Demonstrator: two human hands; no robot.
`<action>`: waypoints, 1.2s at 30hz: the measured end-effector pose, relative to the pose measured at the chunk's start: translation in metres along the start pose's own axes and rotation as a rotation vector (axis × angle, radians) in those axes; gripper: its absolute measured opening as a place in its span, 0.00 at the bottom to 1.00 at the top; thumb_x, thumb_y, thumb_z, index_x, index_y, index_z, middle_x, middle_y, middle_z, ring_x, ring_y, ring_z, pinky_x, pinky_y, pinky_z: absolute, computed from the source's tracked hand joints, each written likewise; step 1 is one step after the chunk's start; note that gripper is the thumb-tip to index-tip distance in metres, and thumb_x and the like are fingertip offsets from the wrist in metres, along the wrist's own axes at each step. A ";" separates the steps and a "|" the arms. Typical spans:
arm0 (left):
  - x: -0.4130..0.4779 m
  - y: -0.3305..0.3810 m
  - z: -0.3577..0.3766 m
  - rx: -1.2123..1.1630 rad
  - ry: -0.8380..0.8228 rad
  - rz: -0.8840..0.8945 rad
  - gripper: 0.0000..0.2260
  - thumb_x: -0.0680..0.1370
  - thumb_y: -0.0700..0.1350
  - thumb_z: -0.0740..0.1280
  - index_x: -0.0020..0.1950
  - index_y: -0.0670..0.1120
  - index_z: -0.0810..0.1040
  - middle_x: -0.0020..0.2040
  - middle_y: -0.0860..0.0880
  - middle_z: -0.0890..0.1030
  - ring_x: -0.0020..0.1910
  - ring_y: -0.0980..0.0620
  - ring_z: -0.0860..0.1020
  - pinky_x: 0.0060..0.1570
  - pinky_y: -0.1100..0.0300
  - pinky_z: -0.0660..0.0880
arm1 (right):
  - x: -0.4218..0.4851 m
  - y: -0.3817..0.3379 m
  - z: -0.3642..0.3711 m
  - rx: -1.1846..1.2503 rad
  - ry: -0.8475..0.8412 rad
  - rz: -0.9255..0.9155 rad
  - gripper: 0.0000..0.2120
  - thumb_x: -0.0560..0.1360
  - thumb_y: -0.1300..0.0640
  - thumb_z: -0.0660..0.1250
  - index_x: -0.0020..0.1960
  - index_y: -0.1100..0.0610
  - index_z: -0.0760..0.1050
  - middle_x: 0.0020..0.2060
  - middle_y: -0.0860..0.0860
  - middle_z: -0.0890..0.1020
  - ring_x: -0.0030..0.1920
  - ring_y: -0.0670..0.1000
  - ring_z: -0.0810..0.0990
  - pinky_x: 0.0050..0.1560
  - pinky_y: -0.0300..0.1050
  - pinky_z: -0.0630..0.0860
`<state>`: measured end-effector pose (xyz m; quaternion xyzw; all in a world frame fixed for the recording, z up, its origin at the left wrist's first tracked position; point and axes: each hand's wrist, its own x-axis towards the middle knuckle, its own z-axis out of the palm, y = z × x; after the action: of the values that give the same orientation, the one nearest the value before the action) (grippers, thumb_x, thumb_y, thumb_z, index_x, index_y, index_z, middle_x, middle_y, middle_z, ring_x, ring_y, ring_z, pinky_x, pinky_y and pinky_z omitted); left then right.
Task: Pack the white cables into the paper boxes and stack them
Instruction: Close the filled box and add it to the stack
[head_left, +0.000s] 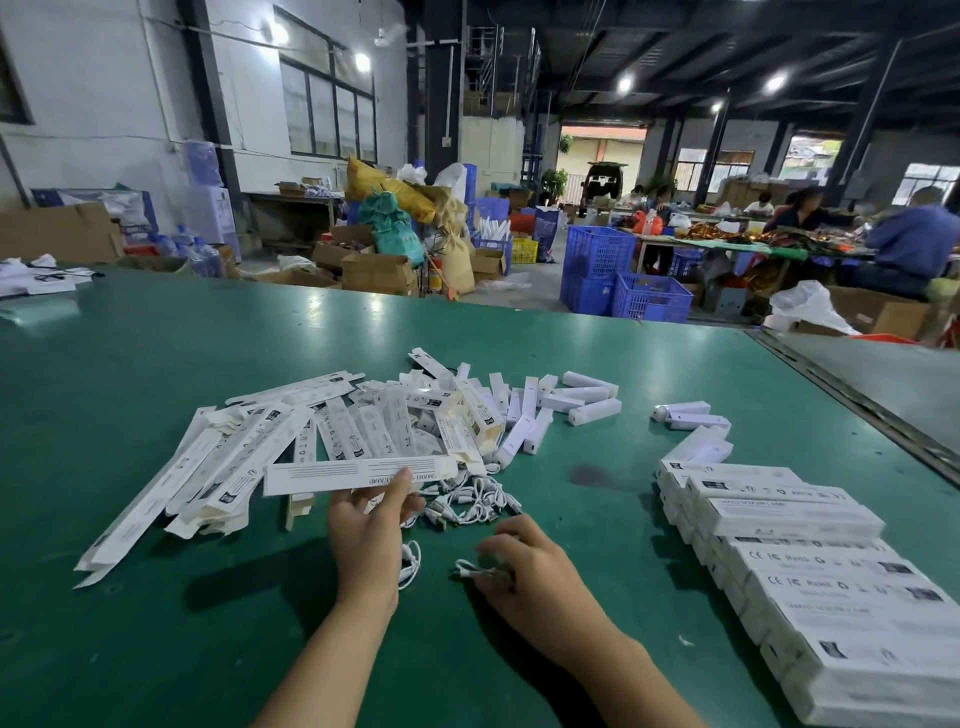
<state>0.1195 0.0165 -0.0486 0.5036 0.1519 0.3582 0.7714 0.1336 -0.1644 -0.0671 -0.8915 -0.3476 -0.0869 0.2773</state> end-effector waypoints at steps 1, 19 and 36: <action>-0.002 0.001 0.001 0.011 -0.011 0.011 0.11 0.76 0.34 0.72 0.56 0.45 0.78 0.46 0.43 0.83 0.32 0.48 0.81 0.35 0.61 0.80 | -0.002 0.004 -0.004 0.025 -0.012 0.006 0.15 0.75 0.49 0.70 0.60 0.52 0.78 0.59 0.46 0.73 0.47 0.43 0.76 0.51 0.28 0.67; -0.012 0.003 0.004 0.101 -0.089 -0.010 0.10 0.77 0.37 0.72 0.56 0.45 0.77 0.44 0.48 0.84 0.30 0.53 0.81 0.22 0.66 0.71 | -0.003 0.020 -0.038 0.010 -0.196 0.188 0.29 0.68 0.41 0.75 0.66 0.49 0.77 0.70 0.44 0.73 0.68 0.44 0.72 0.64 0.30 0.62; -0.010 0.003 0.002 0.106 -0.101 -0.022 0.11 0.77 0.38 0.72 0.58 0.45 0.78 0.47 0.46 0.84 0.30 0.53 0.81 0.22 0.66 0.71 | -0.005 0.015 -0.048 -0.040 -0.208 0.267 0.34 0.62 0.37 0.76 0.56 0.62 0.79 0.55 0.52 0.82 0.55 0.53 0.79 0.57 0.43 0.74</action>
<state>0.1124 0.0088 -0.0462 0.5594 0.1371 0.3156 0.7542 0.1417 -0.2028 -0.0352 -0.9393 -0.2509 0.0367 0.2310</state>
